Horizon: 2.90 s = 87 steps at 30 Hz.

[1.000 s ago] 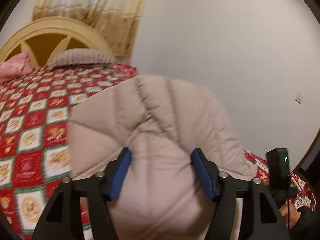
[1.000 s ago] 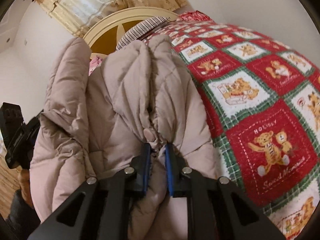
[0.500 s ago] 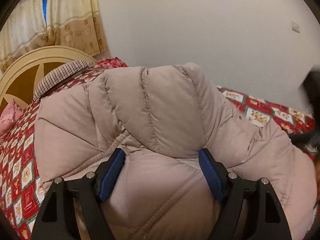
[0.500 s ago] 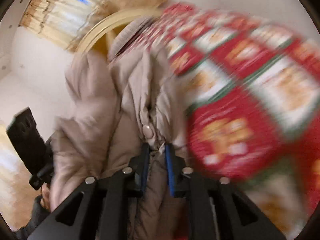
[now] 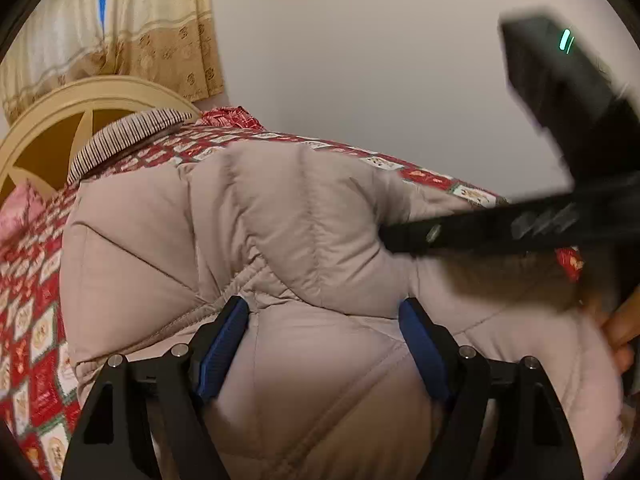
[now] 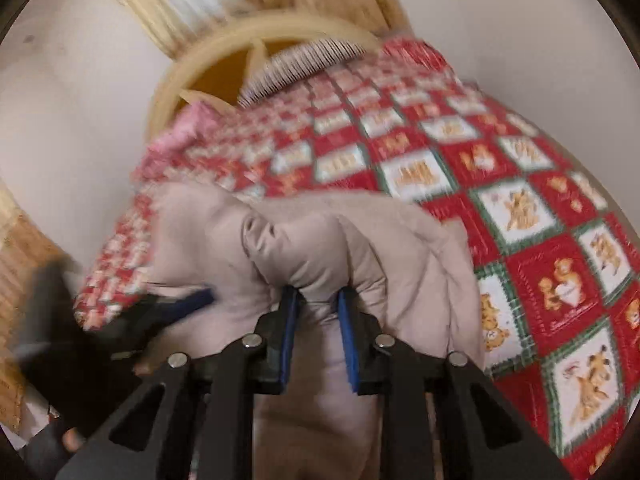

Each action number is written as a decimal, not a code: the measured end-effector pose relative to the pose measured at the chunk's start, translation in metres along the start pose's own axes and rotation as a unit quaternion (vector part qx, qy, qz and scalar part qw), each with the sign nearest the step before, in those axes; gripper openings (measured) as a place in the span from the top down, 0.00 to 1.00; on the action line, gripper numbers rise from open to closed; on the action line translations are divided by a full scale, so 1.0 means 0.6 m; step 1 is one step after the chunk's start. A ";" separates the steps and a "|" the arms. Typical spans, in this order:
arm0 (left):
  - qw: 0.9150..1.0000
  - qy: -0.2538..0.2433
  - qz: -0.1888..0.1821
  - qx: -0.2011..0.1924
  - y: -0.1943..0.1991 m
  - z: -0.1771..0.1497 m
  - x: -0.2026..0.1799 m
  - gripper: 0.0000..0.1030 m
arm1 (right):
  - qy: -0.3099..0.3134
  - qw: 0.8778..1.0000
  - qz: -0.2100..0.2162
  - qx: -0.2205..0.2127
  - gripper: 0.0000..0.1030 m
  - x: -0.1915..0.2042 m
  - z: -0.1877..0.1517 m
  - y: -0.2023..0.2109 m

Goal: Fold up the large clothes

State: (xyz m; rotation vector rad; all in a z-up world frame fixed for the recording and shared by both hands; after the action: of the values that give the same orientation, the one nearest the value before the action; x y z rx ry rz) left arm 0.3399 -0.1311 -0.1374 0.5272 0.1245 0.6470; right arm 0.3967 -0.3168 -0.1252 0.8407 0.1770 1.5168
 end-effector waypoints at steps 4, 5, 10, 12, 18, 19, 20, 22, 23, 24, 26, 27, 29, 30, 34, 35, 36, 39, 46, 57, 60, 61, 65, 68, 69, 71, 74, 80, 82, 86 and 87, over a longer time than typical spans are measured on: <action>1.000 0.028 -0.007 -0.002 -0.011 0.002 0.018 0.24 | -0.009 1.000 0.001 -0.006 0.80 -0.013 -0.011 -0.030; 0.999 0.035 -0.008 -0.002 -0.014 0.002 0.022 0.24 | -0.011 1.000 0.000 -0.003 0.80 -0.012 -0.014 -0.039; 0.998 0.068 -0.008 -0.004 -0.026 0.001 0.044 0.24 | -0.006 1.000 0.000 0.013 0.80 -0.002 -0.007 -0.070; 0.997 0.078 -0.013 -0.009 -0.030 0.000 0.048 0.24 | -0.015 1.000 0.011 0.008 0.80 -0.006 -0.010 -0.076; 0.997 0.077 -0.007 0.000 -0.037 -0.001 0.045 0.24 | -0.002 1.000 -0.016 -0.003 0.81 -0.001 -0.015 -0.080; 0.997 0.071 -0.006 0.005 -0.034 0.001 0.042 0.24 | 0.003 1.000 -0.022 -0.004 0.81 0.000 -0.015 -0.078; 0.997 0.070 -0.009 0.009 -0.031 0.002 0.041 0.24 | 0.007 1.000 -0.025 -0.006 0.81 0.002 -0.017 -0.075; 0.997 0.069 -0.030 0.017 -0.011 0.012 0.041 0.24 | 0.010 1.000 -0.029 -0.009 0.81 0.001 -0.019 -0.071; 0.997 0.070 -0.033 0.012 0.002 0.021 0.047 0.24 | 0.009 0.999 -0.029 -0.011 0.81 0.000 -0.019 -0.070; 0.998 0.066 -0.015 -0.003 0.021 0.037 0.065 0.24 | 0.008 0.999 -0.029 -0.013 0.81 -0.001 -0.018 -0.070; 0.997 0.070 0.025 -0.034 0.044 0.066 0.106 0.23 | 0.004 1.000 -0.025 -0.016 0.81 -0.003 -0.017 -0.069; 0.994 0.086 0.047 -0.050 0.050 0.084 0.138 0.23 | 0.001 1.000 -0.022 -0.017 0.81 -0.003 -0.017 -0.070; 0.989 0.118 0.077 -0.043 0.035 0.092 0.188 0.23 | -0.003 1.000 -0.018 -0.020 0.81 -0.004 -0.016 -0.068; 0.985 0.139 0.097 -0.017 0.009 0.083 0.220 0.23 | -0.004 1.000 -0.018 -0.020 0.81 -0.003 -0.016 -0.068; 0.973 0.190 0.124 0.052 -0.071 0.027 0.274 0.10 | -0.004 1.000 -0.017 -0.024 0.81 -0.001 -0.015 -0.068; 0.971 0.193 0.127 0.053 -0.079 0.019 0.276 0.09 | -0.005 1.000 -0.015 -0.024 0.81 -0.001 -0.015 -0.068; 0.972 0.187 0.134 0.053 -0.085 0.013 0.273 0.07 | -0.008 1.000 -0.012 -0.024 0.81 -0.002 -0.014 -0.068; 0.974 0.150 0.161 0.054 -0.097 0.005 0.257 0.06 | -0.017 1.000 -0.002 -0.027 0.80 -0.004 -0.013 -0.068; 0.973 0.121 0.181 0.071 -0.106 -0.008 0.254 0.04 | -0.015 0.999 -0.017 -0.033 0.80 -0.006 -0.010 -0.066; 0.963 0.266 -0.037 -0.006 0.138 -0.026 0.261 0.04 | -0.113 0.976 0.067 -0.172 0.00 -0.026 0.039 0.165; 0.926 0.368 -0.084 0.005 0.143 -0.074 0.260 0.04 | -0.122 0.985 0.052 -0.108 0.00 -0.053 0.007 0.149; 0.918 0.386 -0.092 0.011 0.134 -0.085 0.256 0.04 | -0.119 0.989 0.038 -0.081 0.00 -0.060 -0.009 0.134; 0.876 0.460 -0.139 0.044 0.080 -0.128 0.215 0.04 | -0.134 0.989 0.054 -0.031 0.00 -0.068 -0.053 0.085; 0.874 0.462 -0.149 0.030 0.065 -0.129 0.187 0.02 | -0.142 0.986 0.091 -0.010 0.00 -0.059 -0.074 0.050; 0.879 0.450 -0.154 0.024 0.064 -0.126 0.180 0.01 | -0.140 0.985 0.102 -0.013 0.00 -0.057 -0.076 0.049; 0.884 0.436 -0.168 0.023 0.063 -0.128 0.169 0.01 | -0.129 0.983 0.130 -0.011 0.00 -0.048 -0.079 0.052; 0.886 0.427 -0.182 0.012 0.065 -0.129 0.165 0.01 | -0.107 0.982 0.155 0.011 0.00 -0.039 -0.088 0.055; 0.901 0.397 -0.173 -0.006 0.059 -0.119 0.139 0.01 | -0.056 0.985 0.156 0.045 0.00 0.003 -0.095 0.011; 0.900 0.398 -0.176 -0.002 0.060 -0.114 0.136 0.01 | -0.056 0.985 0.156 0.055 0.00 0.017 -0.099 -0.001; 0.900 0.393 -0.186 -0.001 0.091 -0.110 0.137 0.01 | -0.088 0.973 0.198 0.077 0.23 0.059 -0.132 0.027; 0.904 0.384 -0.187 0.002 0.108 -0.109 0.129 0.01 | -0.095 0.973 0.198 0.074 0.27 0.065 -0.141 0.039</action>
State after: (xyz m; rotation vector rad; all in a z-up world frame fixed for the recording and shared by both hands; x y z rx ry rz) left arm 0.3487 -0.0128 -0.1573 0.2133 0.9520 0.4432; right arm 0.3320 -0.2531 -0.1571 1.1870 -0.0221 1.7957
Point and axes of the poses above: each gripper's, at about its wrist camera, not at the fingertips, and y roughly against the way its jaws point, x to its left, z to its top, the point moved 10 cm from there along -y, roughly the way its jaws point, and after that the axes turned 7 degrees about -x, right-handed, at the moved point
